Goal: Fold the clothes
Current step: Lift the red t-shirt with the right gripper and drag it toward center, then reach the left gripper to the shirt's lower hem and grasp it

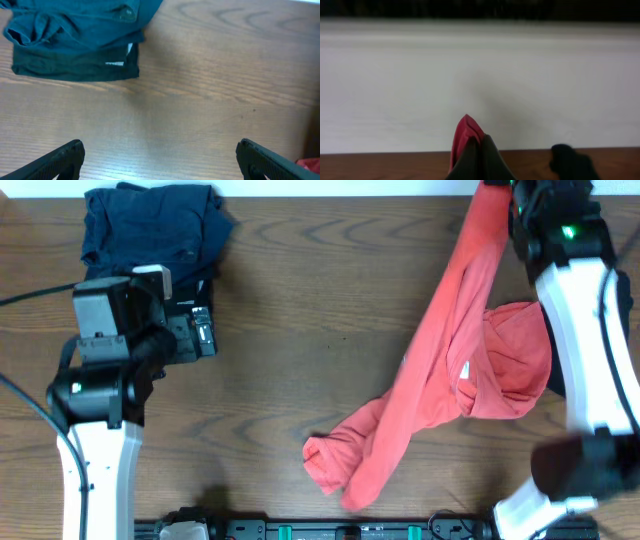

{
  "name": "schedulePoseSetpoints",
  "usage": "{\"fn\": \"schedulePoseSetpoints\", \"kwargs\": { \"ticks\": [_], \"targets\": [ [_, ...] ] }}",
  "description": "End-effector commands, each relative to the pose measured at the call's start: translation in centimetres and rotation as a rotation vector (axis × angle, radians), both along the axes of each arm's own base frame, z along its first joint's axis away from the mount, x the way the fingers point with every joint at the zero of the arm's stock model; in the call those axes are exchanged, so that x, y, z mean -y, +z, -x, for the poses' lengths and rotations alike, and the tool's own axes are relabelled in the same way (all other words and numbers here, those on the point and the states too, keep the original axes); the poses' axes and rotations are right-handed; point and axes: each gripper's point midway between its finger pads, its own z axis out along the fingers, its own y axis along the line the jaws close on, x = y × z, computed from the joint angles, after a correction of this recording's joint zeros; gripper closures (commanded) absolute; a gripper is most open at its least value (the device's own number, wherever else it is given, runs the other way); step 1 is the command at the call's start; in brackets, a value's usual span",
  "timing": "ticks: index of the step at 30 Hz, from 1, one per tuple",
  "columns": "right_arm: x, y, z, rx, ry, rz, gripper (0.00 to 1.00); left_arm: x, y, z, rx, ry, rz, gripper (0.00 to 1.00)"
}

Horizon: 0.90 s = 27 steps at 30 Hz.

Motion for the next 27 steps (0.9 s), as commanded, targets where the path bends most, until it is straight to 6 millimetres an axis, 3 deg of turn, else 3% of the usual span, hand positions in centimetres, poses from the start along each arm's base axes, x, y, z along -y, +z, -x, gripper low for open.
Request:
{"fn": "schedulePoseSetpoints", "kwargs": {
  "ticks": [1,5,9,13,17,24,27],
  "targets": [
    [2.6,-7.1,-3.7,-0.098,0.003,-0.079,0.99,-0.2,-1.3,-1.0,-0.046,0.0,-0.014,0.02],
    [5.1,-13.8,-5.4,-0.209,0.0,-0.149,0.99,0.0,-3.2,-1.8,-0.106,-0.019,-0.004,0.02],
    [6.5,-17.9,-5.3,-0.305,0.005,-0.18,0.99,3.1,-3.5,-1.8,-0.104,-0.19,0.0,0.01],
    [7.0,-19.0,-4.5,-0.36,-0.004,-0.191,0.99,7.3,-3.3,-0.8,-0.092,-0.364,-0.041,0.01],
    [7.2,-19.7,-3.9,-0.398,-0.009,-0.198,0.99,12.2,-4.5,2.0,-0.155,-0.563,-0.073,0.01],
    [6.9,-20.5,-3.3,-0.44,-0.004,-0.207,0.99,19.3,-8.2,5.9,-0.287,-0.835,-0.129,0.01],
    [6.8,-20.7,-3.2,-0.447,-0.002,-0.209,0.99,21.0,-10.8,6.5,-0.359,-0.893,-0.177,0.01]
  ]
}}
